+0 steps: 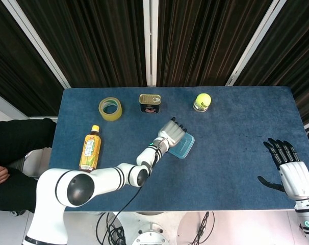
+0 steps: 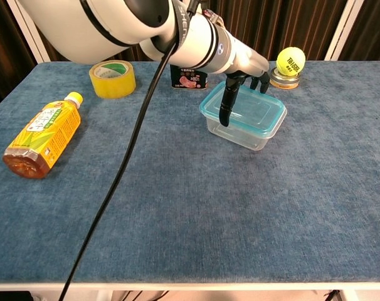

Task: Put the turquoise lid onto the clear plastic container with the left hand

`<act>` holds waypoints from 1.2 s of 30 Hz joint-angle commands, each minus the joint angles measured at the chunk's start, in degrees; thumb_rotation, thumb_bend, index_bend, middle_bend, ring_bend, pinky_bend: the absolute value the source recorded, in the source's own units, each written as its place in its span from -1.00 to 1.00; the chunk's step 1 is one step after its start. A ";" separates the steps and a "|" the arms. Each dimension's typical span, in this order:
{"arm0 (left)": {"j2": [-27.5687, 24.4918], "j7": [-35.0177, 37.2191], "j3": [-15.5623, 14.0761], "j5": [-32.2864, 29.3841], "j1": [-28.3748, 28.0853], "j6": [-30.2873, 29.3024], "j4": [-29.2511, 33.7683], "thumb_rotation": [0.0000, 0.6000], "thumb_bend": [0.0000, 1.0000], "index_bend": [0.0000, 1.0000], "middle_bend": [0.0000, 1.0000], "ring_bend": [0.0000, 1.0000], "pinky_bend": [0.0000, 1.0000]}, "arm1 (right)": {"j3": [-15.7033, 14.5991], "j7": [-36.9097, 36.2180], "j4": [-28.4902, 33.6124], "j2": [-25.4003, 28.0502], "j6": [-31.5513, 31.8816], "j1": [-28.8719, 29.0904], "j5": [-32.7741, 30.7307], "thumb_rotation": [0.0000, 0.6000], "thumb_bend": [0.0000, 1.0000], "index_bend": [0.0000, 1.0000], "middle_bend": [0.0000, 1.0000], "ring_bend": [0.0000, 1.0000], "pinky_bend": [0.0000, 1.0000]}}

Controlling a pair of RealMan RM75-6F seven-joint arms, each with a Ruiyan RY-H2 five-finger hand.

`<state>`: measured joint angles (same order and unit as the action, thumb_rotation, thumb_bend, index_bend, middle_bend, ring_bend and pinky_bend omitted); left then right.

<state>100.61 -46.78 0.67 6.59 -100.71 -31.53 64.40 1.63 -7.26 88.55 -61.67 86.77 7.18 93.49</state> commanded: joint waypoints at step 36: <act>2.52 -1.47 -3.67 -9.96 -5.53 0.83 -3.42 1.00 -0.72 -0.83 -0.77 -0.93 -0.80 | 0.13 -1.16 -1.07 -0.13 -0.24 -0.24 -0.76 1.00 -0.86 -1.00 -0.90 -1.00 -0.96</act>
<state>103.23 -48.18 -2.94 -3.31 -106.18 -30.55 60.82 1.76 -8.45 87.47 -61.81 86.55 6.93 92.74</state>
